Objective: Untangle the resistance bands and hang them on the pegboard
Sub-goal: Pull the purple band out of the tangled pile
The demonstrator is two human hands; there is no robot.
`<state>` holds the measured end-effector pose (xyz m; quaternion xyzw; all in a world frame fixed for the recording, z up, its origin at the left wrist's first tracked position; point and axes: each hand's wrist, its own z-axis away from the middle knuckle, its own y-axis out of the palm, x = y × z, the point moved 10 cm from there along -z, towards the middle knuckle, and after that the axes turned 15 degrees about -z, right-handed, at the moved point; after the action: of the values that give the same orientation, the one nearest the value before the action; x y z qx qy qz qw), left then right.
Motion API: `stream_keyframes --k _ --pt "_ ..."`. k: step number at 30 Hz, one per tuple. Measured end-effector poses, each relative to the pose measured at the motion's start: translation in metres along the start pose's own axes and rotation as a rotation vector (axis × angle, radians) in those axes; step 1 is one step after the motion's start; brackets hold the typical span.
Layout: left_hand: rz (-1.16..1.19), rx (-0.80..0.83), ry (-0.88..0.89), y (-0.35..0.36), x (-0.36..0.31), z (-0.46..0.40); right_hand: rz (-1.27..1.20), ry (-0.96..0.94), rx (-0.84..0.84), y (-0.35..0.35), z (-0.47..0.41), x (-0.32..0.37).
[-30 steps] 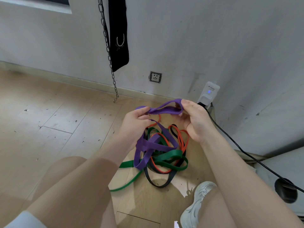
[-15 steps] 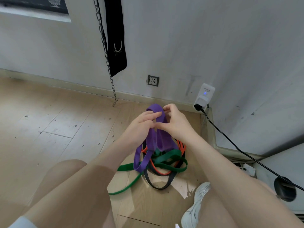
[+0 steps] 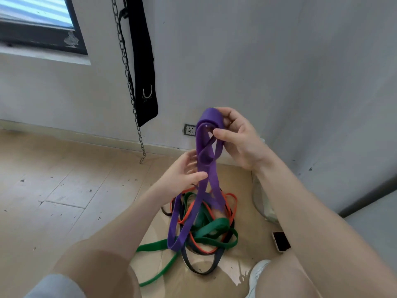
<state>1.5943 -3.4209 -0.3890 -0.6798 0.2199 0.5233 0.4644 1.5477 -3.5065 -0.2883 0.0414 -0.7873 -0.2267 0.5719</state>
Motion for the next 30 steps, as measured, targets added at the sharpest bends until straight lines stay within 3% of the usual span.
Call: stream_keyframes --k 8,14,17,19,23,27,30 --pt "0.067 -0.078 0.079 -0.014 -0.060 -0.025 -0.281 -0.057 0.130 0.010 -0.012 0.062" --pt "0.044 -0.255 0.180 -0.058 -0.108 -0.021 -0.308 -0.188 -0.007 -0.015 0.004 0.105" --pt "-0.021 -0.385 0.260 -0.087 -0.135 -0.012 -0.174 -0.201 -0.172 -0.037 0.016 0.113" --pt "-0.136 -0.439 0.319 -0.099 -0.152 -0.005 0.051 -0.145 -0.241 -0.046 0.026 0.111" --pt "-0.409 -0.450 0.415 -0.099 -0.190 0.005 0.617 0.073 -0.181 -0.040 0.040 0.085" --pt "-0.696 -0.379 0.516 -0.082 -0.222 0.011 0.628 0.198 -0.039 -0.011 0.039 0.064" --pt "-0.848 -0.299 0.534 -0.072 -0.231 0.011 0.685 0.053 -0.115 0.006 0.029 0.077"
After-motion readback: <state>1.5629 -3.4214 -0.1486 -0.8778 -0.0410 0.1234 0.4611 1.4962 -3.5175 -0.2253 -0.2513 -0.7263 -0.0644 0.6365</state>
